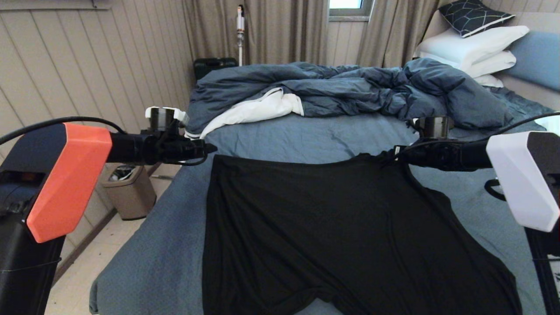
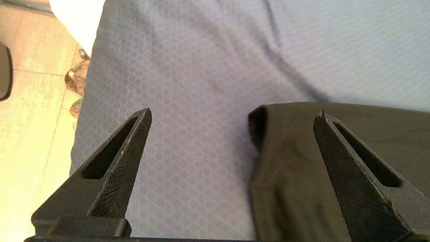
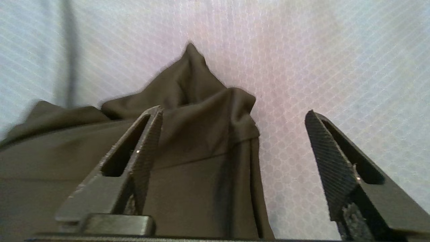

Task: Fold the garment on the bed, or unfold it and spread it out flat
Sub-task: Unford the black T-shirt

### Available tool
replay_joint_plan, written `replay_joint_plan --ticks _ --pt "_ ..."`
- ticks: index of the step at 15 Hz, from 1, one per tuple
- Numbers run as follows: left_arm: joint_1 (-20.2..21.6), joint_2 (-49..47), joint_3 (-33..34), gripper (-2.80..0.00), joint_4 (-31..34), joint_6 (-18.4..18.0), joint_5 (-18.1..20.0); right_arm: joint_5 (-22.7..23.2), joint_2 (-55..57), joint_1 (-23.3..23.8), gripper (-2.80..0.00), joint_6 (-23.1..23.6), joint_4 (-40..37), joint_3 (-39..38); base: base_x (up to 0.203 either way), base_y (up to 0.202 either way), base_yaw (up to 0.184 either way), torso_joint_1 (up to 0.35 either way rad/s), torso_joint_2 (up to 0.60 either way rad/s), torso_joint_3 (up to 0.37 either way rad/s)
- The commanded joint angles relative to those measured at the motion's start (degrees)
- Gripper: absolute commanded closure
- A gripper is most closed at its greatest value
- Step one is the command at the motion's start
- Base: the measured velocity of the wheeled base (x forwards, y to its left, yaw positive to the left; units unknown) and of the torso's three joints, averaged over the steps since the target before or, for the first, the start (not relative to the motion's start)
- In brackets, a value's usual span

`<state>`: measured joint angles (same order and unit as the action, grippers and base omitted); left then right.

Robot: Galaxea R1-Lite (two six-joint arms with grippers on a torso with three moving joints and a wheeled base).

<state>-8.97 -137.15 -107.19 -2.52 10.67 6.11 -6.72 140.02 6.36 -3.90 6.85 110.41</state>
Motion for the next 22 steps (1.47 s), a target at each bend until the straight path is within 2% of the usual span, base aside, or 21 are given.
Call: replay_joint_plan --ticks 1,6,7,9,12,14,16,18,20,22 --pt "0.0 2.4 0.5 -2.8 0.0 0.6 0.0 0.1 -2.4 0.0 -2.8 -0.2 0.0 -1.1 0.0 0.0 0.0 0.0 0.0 0.0" --pt "-0.3 12.7 7.8 -2.8 0.5 2.6 0.1 0.5 -14.0 -0.1 -2.8 -1.1 -1.1 -9.4 0.0 0.0 0.0 0.0 0.0 0.0" --pt "-0.3 15.2 11.6 0.0 0.9 2.8 0.2 0.8 -17.0 -0.1 0.0 -1.3 -2.3 -11.8 0.0 0.0 0.0 0.0 0.0 0.0" --pt "-0.5 22.4 21.7 0.0 1.3 3.1 1.9 4.0 -24.2 0.0 0.0 -2.4 -6.6 -17.3 0.0 0.0 0.0 0.0 0.0 0.0" --pt "-2.6 32.4 38.9 0.0 1.9 4.1 3.8 13.9 -34.1 -0.1 0.0 -5.7 -19.4 -25.1 0.0 0.0 0.0 0.0 0.0 0.0" --pt "-4.7 36.1 50.2 0.0 1.8 4.8 4.1 17.8 -36.6 -3.1 0.0 -7.0 -23.1 -31.2 0.0 0.0 0.0 0.0 0.0 0.0" --pt "-6.1 37.2 59.9 0.0 0.2 6.1 4.3 18.7 -37.5 -10.1 0.0 -7.4 -23.6 -36.6 0.0 0.0 0.0 0.0 0.0 0.0" --pt "-7.0 37.2 68.5 0.0 -5.2 6.6 4.2 18.9 -37.4 -16.7 0.0 -7.6 -23.6 -40.2 0.0 0.0 0.0 0.0 0.0 0.0" --pt "-8.1 37.0 74.1 0.0 -9.7 6.7 4.2 19.1 -37.5 -19.2 0.0 -8.0 -22.4 -41.8 0.0 0.0 0.0 0.0 0.0 0.0" --pt "-8.7 36.1 76.3 0.0 -12.3 7.1 4.0 19.1 -37.9 -19.3 0.0 -8.8 -21.3 -42.3 0.0 0.0 0.0 0.0 0.0 0.0"
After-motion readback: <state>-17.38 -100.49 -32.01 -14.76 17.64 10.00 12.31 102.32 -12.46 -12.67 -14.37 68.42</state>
